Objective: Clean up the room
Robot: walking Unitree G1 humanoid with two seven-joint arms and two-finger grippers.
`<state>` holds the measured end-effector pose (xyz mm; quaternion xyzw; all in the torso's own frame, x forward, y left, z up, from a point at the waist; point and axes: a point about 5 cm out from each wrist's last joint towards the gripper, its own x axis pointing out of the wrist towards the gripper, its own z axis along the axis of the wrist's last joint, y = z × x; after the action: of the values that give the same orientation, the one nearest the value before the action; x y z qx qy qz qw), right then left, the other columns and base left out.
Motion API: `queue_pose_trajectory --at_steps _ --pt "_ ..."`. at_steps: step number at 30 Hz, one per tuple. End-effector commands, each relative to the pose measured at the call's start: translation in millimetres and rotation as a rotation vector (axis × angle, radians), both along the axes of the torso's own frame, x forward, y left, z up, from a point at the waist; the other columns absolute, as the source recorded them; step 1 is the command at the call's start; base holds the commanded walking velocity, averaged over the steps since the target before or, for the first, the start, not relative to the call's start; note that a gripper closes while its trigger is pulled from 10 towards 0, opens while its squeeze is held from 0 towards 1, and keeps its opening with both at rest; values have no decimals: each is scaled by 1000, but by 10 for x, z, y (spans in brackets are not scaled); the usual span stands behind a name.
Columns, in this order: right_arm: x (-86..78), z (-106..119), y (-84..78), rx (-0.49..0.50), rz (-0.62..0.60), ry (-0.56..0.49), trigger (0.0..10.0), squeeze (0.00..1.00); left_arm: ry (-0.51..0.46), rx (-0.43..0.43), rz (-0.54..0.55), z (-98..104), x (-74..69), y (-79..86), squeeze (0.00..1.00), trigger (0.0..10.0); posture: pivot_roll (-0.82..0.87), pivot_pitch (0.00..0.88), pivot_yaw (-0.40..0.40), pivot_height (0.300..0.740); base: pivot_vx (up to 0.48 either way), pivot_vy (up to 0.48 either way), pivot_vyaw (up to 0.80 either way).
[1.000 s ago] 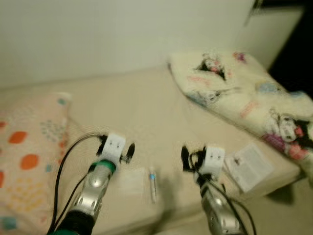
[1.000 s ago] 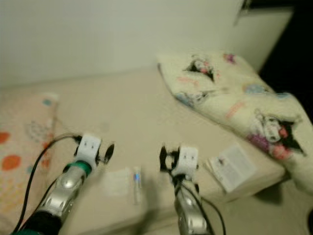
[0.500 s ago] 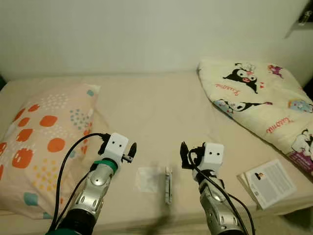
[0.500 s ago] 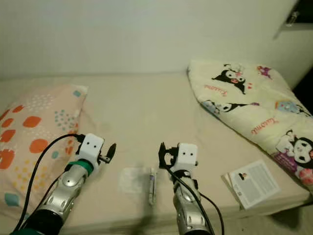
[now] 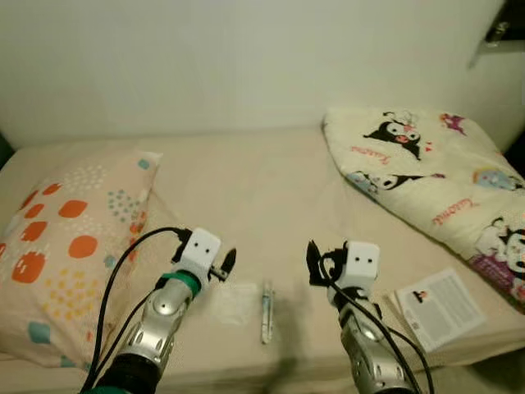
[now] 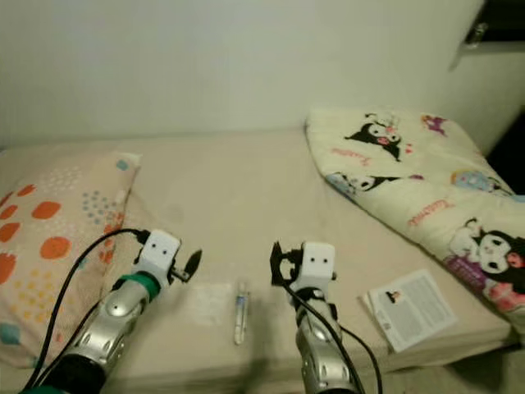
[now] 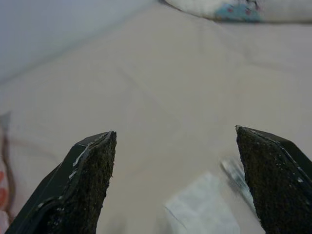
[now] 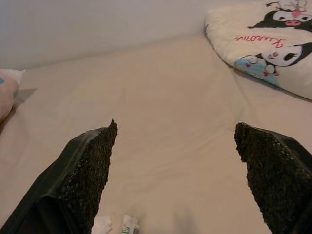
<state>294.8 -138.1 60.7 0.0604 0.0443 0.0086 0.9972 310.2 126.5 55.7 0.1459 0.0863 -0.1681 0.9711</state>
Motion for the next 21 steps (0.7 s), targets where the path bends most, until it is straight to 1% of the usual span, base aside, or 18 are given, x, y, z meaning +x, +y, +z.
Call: queue_pose_trajectory --at_steps 1,2,4,6,9,16,21 --pt "-34 -55 26 -1 13 22 10000 0 47 29 -12 -123 -78 77 0 10000 -31 22 60 730 0 0 0" --pt "-38 -62 27 0 13 25 10000 0 68 42 -26 -174 -116 93 0 10000 -29 23 62 730 0 0 0" --pt "-38 -62 27 0 13 25 10000 0 68 42 -26 -174 -116 93 0 10000 -29 23 62 730 0 0 0" --pt "-49 -97 36 0 19 38 10000 0 111 61 -55 -275 -189 106 0 10000 -28 23 62 730 0 0 0" --pt "-65 -150 51 -3 31 61 10000 0 131 77 -73 -327 -225 107 0 10000 -25 25 60 730 0 0 0" --pt "-73 -186 59 -1 41 79 10000 0 134 74 -75 -334 -222 97 0 10000 -19 32 49 730 0 0 0" --pt "-41 -150 56 -1 47 69 10000 0 130 64 -70 -330 -211 75 0 10000 -19 30 50 711 0 0 0"
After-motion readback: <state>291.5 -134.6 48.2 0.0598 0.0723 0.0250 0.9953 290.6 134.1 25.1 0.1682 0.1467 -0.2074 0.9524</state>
